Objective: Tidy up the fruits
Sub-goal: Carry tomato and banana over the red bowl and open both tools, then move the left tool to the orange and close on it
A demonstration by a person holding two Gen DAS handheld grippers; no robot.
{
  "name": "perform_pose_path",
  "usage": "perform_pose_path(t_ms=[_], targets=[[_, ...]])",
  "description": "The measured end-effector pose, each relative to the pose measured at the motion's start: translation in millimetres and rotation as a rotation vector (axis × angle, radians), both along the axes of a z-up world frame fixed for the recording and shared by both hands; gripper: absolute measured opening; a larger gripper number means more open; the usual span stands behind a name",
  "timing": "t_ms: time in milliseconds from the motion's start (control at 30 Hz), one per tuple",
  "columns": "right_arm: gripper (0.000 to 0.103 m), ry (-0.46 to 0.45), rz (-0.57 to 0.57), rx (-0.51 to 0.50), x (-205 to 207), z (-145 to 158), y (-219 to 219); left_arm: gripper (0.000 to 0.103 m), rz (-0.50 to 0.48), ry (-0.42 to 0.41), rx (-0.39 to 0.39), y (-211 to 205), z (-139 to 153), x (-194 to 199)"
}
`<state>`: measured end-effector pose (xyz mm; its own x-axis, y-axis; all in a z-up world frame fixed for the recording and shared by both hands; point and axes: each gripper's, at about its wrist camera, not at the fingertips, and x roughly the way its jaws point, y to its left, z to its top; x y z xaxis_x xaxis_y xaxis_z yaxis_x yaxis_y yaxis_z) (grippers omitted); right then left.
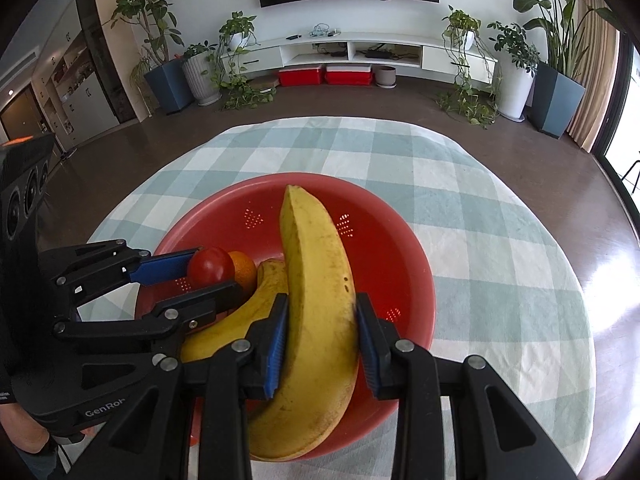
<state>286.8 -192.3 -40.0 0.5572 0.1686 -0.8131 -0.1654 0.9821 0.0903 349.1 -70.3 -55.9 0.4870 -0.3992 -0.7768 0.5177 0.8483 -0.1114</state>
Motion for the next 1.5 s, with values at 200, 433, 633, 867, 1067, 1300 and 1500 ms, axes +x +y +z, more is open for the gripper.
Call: perform_pose_path(t_ms=[200, 433, 633, 867, 1067, 1300, 1500], targets=[[0.036, 0.001, -0.003, 0.002, 1, -2, 0, 0.051, 0.031, -0.002, 0.007, 6, 0, 0], [0.036, -0.035, 0.002, -0.012, -9, 13, 1, 0.059, 0.031, -0.031, -0.006, 13, 14, -17], [0.063, -0.094, 0.005, 0.012, -43, 32, -6, 0.084, 0.054, -0.087, -0.05, 34, 37, -55], [0.079, -0.161, -0.013, 0.115, -118, 41, -28, 0.091, 0.017, -0.105, -0.073, 60, 39, -125], [0.08, -0.143, -0.046, 0.163, -179, 24, -34, 0.091, -0.055, -0.067, -0.041, 69, 15, -187], [0.079, -0.121, -0.089, 0.203, -221, -4, -30, 0.091, -0.126, -0.021, -0.014, 65, -17, -229], [0.076, -0.106, -0.084, 0.193, -225, -8, -26, 0.091, -0.174, -0.051, 0.038, 58, -19, -218]])
